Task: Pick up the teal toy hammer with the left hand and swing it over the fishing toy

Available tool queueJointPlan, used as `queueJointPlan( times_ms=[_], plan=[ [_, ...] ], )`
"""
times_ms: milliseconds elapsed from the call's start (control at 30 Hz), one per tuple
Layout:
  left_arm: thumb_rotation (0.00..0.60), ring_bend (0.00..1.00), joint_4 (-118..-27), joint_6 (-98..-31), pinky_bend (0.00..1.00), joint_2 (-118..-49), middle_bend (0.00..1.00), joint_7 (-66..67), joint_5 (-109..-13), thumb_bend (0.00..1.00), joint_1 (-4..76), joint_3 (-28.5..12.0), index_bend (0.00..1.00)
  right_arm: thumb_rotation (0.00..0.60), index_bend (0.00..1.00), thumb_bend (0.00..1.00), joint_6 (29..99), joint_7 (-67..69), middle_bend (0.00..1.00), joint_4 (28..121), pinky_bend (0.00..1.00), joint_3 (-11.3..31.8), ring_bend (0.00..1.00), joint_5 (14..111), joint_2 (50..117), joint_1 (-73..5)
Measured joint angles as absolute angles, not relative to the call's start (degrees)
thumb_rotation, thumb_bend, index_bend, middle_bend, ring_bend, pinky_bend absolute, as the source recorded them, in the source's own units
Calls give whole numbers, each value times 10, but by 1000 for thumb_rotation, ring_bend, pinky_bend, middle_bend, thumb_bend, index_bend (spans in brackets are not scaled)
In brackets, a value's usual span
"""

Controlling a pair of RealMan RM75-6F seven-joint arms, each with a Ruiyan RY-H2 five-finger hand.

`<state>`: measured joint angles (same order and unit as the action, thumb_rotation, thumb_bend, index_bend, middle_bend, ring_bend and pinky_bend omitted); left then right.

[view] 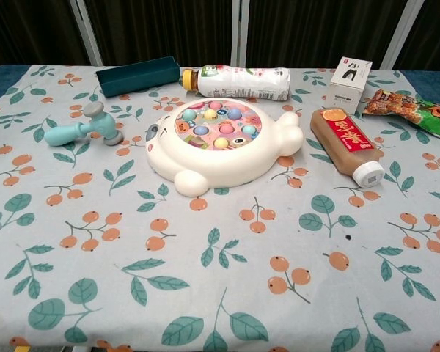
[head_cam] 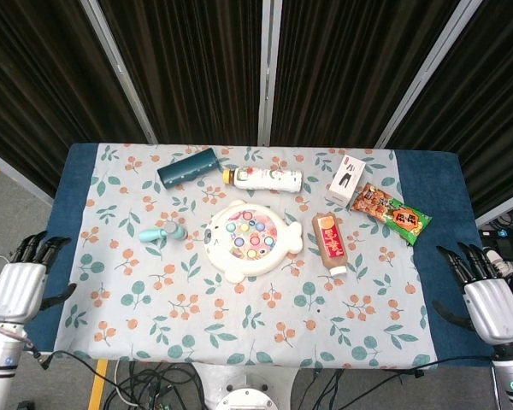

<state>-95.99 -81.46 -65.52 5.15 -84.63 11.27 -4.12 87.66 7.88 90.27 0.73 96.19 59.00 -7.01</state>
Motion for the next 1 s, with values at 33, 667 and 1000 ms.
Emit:
queueJointPlan(
  times_ms=[33, 667, 1000],
  plan=[
    [600, 80, -958, -799, 115, -656, 194, 48, -843, 213, 124, -47, 214, 600, 68, 120, 876, 78, 167, 903, 0, 8, 0, 962, 590, -70],
    [600, 158, -776, -465, 185, -812, 272, 52, -637, 334, 375, -135, 290, 600, 68, 120, 855, 71, 167, 910, 0, 13, 0, 939, 587, -77],
    [600, 158, -762, -471, 185, -847, 273, 75, -606, 337, 389, -128, 351, 600, 68, 120, 849, 78, 167, 904, 0, 14, 0, 933, 589, -79]
  ],
)
